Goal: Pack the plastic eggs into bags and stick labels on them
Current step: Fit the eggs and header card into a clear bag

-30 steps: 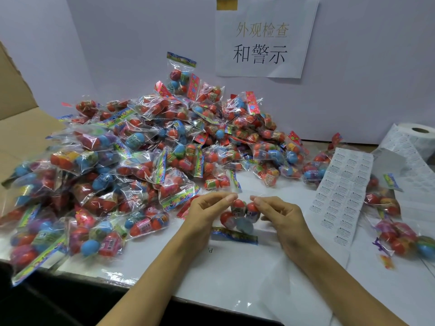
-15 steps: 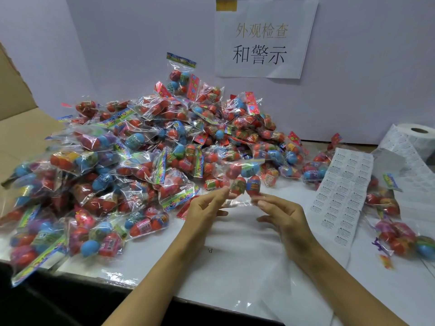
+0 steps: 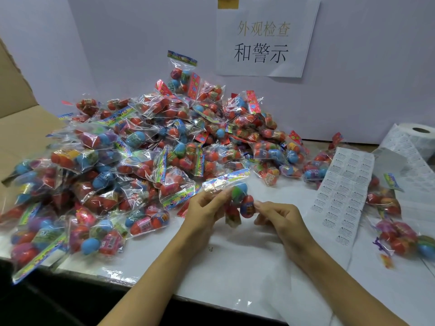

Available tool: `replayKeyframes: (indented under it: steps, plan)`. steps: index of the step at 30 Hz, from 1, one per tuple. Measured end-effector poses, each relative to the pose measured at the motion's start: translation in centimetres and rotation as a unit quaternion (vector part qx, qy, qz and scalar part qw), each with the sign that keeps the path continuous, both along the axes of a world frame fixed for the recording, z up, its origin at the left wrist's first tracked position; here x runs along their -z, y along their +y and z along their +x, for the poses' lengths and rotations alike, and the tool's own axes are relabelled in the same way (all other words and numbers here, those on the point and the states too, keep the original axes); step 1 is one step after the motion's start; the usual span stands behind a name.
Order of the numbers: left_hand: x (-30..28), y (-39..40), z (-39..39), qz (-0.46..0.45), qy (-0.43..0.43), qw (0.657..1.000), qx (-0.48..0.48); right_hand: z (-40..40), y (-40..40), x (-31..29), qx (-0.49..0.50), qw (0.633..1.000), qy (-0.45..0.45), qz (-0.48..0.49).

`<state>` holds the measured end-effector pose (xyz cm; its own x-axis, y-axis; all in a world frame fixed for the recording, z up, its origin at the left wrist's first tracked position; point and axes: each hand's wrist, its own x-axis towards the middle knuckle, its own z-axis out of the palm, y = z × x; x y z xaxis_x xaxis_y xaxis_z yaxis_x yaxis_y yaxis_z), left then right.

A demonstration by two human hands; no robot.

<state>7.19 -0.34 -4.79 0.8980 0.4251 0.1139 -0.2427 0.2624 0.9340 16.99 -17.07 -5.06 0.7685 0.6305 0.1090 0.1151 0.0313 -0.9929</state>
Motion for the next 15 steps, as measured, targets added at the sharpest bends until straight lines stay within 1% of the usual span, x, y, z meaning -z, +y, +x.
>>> replayKeyframes:
  steps: [2, 5, 8, 11, 15]
  plan:
    - [-0.02, 0.1, 0.0, 0.0, 0.019, 1.0, -0.003, 0.13, 0.08, 0.18, 0.016, 1.0, 0.0, 0.008]
    - [0.34, 0.33, -0.13, 0.046, 0.039, 0.998, -0.011, 0.13, 0.15, -0.15, 0.034, 0.999, 0.016, 0.017]
    - [0.55, 0.11, -0.33, 0.105, 0.036, 0.994, 0.015, 0.0, 0.09, -0.16, 0.002, 1.0, 0.012, 0.007]
    - [0.53, -0.28, -0.39, 0.12, 0.041, 0.992, 0.022, -0.2, 0.18, 0.1, -0.047, 0.999, 0.0, 0.003]
    - [0.33, -0.35, -0.41, 0.117, 0.048, 0.992, 0.025, 0.22, 0.21, 0.27, -0.008, 1.0, 0.008, 0.003]
